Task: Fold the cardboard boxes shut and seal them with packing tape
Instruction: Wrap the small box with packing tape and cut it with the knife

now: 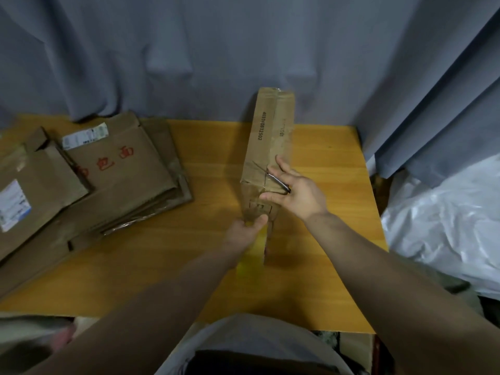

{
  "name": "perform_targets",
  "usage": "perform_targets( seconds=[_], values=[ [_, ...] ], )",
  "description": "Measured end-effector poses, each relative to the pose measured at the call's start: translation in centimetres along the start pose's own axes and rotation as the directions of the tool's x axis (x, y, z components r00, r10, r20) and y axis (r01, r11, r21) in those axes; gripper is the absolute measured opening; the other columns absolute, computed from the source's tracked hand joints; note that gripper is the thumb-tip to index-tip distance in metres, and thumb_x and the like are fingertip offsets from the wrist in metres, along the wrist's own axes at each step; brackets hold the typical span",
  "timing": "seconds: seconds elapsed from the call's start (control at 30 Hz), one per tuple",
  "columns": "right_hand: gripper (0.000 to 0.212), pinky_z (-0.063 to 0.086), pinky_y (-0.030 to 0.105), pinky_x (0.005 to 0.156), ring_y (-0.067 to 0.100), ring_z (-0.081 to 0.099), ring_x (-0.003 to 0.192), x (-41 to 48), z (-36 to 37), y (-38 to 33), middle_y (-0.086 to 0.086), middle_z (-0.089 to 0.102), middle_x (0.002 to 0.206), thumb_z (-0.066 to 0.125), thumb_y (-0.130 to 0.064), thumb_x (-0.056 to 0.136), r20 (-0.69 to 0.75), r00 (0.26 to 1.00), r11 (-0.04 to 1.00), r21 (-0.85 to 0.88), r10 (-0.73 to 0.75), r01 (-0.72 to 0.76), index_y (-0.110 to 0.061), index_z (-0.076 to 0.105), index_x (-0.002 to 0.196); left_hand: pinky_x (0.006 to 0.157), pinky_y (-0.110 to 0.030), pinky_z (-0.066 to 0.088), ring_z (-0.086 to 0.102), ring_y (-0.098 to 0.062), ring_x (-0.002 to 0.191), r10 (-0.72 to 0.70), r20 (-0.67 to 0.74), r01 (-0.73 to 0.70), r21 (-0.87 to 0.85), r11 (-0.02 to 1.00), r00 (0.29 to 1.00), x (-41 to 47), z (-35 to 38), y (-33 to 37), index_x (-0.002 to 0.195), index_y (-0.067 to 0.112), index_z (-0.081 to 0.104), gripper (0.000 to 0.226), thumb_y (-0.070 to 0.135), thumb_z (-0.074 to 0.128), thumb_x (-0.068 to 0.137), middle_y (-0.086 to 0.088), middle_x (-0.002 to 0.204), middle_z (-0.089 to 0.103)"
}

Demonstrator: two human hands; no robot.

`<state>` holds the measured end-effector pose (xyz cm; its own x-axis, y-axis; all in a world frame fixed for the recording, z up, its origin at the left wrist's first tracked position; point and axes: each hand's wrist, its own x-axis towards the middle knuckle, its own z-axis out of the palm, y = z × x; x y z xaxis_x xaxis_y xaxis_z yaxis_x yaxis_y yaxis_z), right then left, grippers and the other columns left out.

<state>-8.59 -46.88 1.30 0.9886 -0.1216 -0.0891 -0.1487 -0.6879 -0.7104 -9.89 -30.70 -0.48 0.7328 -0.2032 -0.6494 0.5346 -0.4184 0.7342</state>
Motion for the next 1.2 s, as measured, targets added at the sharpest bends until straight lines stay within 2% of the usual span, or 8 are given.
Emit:
perform_targets(
  seconds=[0.07,0.17,0.3,0.43,0.67,0.8,0.97,1.2],
  values=[
    [0.077,0.033,0.025,0.109,-0.001,0.024,0.139,-0.1,-0.1,0.0,-0.023,0.017,0.154,0.071,-0.052,0.076,0.002,1.000,0.998,-0.056,0.006,-0.006,-0.033,0.039,0.143,0.049,-0.012,0.042,0.058,-0.003,0.049,0.007,0.029,-0.006,-0.035,0.999,1.000,-0.2,0.7,0.1,0.113,0.017,0.039,0.032,0.037,0.055,0.094,0.005,0.093,0.051],
    [0.093,0.047,0.033,0.096,0.006,0.035,0.136,-0.4,0.0,-0.1,-0.024,0.009,0.156,0.065,-0.066,0.073,-0.034,0.999,0.978,-0.204,0.040,-0.046,-0.035,0.021,0.149,0.055,-0.017,0.047,0.061,-0.003,0.058,0.008,0.018,-0.006,-0.085,0.996,1.000,0.0,1.1,0.3,0.129,0.013,0.035,0.042,0.033,0.052,0.096,-0.004,0.107,0.055],
    [0.084,0.053,0.034,0.075,0.020,0.055,0.117,-0.5,1.2,-0.3,-0.019,0.000,0.158,0.060,-0.051,0.086,-0.088,0.995,0.962,-0.263,0.045,-0.067,-0.026,0.013,0.151,0.032,-0.010,0.038,0.053,0.008,0.037,0.025,0.051,-0.017,-0.146,0.989,0.998,0.4,1.6,1.3,0.134,0.007,0.034,0.035,0.017,0.042,0.101,-0.003,0.089,0.048],
    [0.084,0.054,0.035,0.070,0.022,0.060,0.109,0.4,1.8,-0.6,-0.018,-0.004,0.158,0.063,-0.041,0.087,-0.052,0.999,0.960,-0.280,0.009,-0.024,-0.024,0.012,0.151,0.038,-0.011,0.043,0.060,-0.005,0.039,0.034,0.004,-0.033,-0.154,0.987,0.999,1.3,1.3,1.8,0.125,0.009,0.041,0.030,0.025,0.043,0.101,-0.005,0.110,0.048],
    [0.075,0.035,0.031,0.104,0.013,0.032,0.138,0.2,-0.8,-1.5,-0.012,0.021,0.157,0.055,-0.057,0.087,0.012,1.000,1.000,0.000,0.027,-0.027,-0.030,0.021,0.149,0.085,-0.061,0.050,0.063,-0.045,0.092,0.025,-0.042,-0.029,-0.092,0.995,0.999,4.7,0.9,-0.4,0.092,0.023,0.049,0.012,0.034,0.051,0.096,-0.023,0.110,0.060],
    [0.043,0.041,0.035,0.095,0.021,0.048,0.121,-0.9,-2.6,-2.6,0.002,0.049,0.135,0.034,-0.041,0.100,-0.161,0.986,0.994,0.096,-0.032,0.048,-0.017,0.038,0.136,0.093,-0.030,0.045,0.056,-0.025,0.099,0.080,-0.080,-0.079,0.012,0.997,0.994,2.6,0.8,1.7,0.110,0.012,0.055,0.021,0.028,0.046,0.099,-0.008,0.110,0.054],
    [0.019,0.049,0.038,0.067,0.018,0.060,0.075,-1.3,-4.5,-2.0,-0.003,0.067,0.083,0.043,-0.030,0.100,0.017,0.979,0.968,-0.149,-0.201,0.202,-0.021,0.059,0.104,0.095,-0.031,0.043,0.054,-0.026,0.111,0.091,-0.111,-0.084,0.062,0.994,0.990,3.3,0.9,1.8,0.118,0.005,0.054,0.030,0.026,0.046,0.099,-0.008,0.118,0.053],
    [0.032,0.046,0.033,0.067,0.029,0.060,0.100,-2.0,-5.2,-1.7,0.003,0.067,0.109,0.033,-0.037,0.101,0.249,0.960,0.716,-0.646,-0.132,0.266,-0.026,0.056,0.121,0.084,-0.025,0.036,0.051,-0.028,0.113,0.106,-0.106,-0.103,0.038,0.994,0.989,4.1,1.0,1.1,0.117,0.003,0.055,0.027,0.021,0.046,0.099,-0.014,0.121,0.055]
  ],
)
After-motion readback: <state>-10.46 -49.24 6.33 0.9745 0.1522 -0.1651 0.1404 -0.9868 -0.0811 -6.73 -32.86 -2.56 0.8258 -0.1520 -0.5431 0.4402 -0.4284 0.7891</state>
